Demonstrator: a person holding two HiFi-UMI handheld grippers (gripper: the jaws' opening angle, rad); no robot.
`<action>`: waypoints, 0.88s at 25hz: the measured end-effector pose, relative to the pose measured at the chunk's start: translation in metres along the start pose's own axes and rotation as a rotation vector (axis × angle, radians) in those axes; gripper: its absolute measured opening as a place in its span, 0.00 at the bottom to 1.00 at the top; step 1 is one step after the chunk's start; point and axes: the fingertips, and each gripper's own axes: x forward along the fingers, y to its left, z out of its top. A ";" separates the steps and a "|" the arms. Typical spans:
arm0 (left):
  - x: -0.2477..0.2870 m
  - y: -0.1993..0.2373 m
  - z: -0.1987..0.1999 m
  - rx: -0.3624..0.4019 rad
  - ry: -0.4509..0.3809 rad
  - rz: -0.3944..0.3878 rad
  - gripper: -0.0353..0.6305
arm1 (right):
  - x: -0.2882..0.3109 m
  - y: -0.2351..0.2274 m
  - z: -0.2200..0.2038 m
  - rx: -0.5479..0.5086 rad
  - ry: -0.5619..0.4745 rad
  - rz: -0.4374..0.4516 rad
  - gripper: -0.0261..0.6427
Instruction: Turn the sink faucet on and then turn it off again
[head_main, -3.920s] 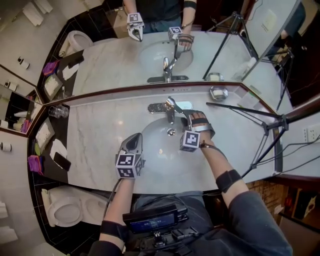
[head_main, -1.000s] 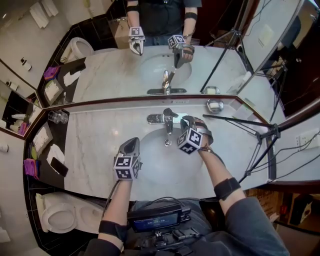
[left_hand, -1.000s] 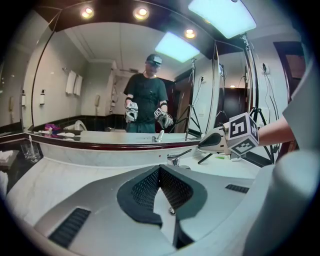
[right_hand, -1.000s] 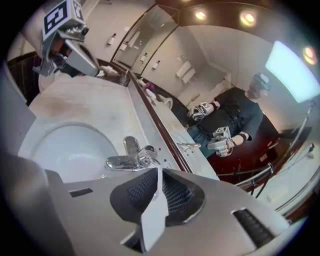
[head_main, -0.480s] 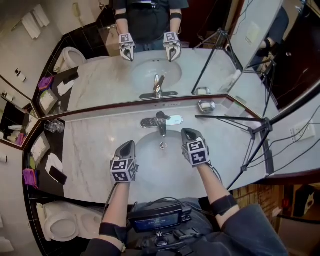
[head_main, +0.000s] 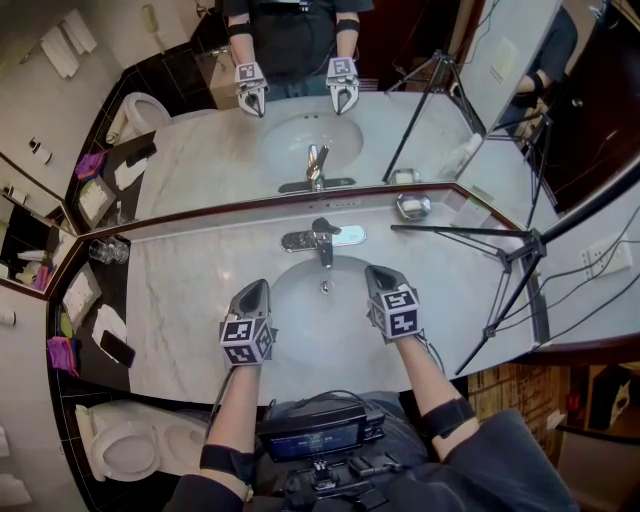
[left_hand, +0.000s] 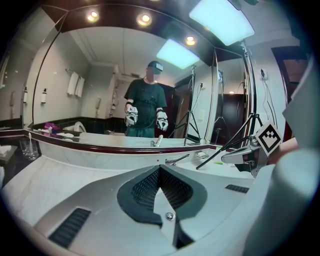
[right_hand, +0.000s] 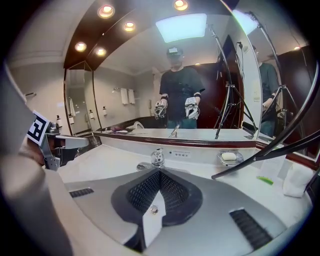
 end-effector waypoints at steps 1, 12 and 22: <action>0.000 0.000 0.000 -0.001 0.000 -0.003 0.06 | 0.000 0.000 -0.001 0.000 0.002 0.000 0.07; 0.023 -0.022 0.003 0.141 0.027 -0.082 0.13 | 0.005 0.001 0.004 -0.012 -0.002 0.013 0.07; 0.085 -0.064 0.018 0.506 0.100 -0.218 0.32 | 0.009 -0.001 -0.007 0.001 0.016 0.017 0.07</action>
